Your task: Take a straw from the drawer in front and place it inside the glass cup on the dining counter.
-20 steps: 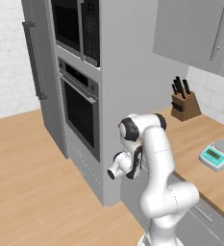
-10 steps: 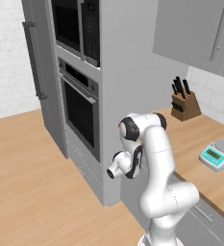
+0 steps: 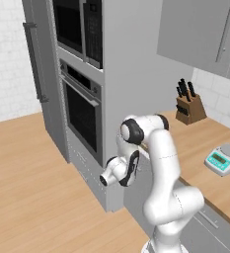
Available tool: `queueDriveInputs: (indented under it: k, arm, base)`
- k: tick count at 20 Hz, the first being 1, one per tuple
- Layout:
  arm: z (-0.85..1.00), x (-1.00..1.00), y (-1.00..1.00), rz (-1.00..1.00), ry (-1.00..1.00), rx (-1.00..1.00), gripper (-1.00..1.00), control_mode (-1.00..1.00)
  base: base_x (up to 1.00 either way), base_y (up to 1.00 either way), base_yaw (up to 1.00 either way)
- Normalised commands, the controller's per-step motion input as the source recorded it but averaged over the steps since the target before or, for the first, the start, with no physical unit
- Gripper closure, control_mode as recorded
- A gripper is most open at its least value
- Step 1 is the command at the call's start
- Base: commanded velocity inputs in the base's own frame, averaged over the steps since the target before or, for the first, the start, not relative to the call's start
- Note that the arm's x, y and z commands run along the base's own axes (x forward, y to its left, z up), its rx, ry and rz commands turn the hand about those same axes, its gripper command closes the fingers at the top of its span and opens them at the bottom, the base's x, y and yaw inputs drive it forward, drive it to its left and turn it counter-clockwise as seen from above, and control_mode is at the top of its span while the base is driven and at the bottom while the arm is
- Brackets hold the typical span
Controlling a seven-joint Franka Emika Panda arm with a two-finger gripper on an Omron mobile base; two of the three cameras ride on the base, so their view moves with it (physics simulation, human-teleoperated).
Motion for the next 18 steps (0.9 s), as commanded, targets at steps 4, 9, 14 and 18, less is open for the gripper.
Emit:
queueDriveInputs:
  k: [4,9,14,18]
  arm:
    - [0.00,-0.28,0.99,0.00,0.00,0.00,1.00,-1.00]
    - [0.00,-0.29,0.99,0.00,0.00,0.00,1.00,-1.00]
    - [0.00,-0.30,0.95,0.00,0.00,0.00,1.00,-1.00]
    - [0.00,-0.20,0.93,0.00,0.00,-0.01,-1.00,-1.00]
  base:
    - [0.00,0.00,0.00]
    - [0.00,0.00,0.00]
    - [0.00,0.00,0.00]
    - [0.00,0.00,0.00]
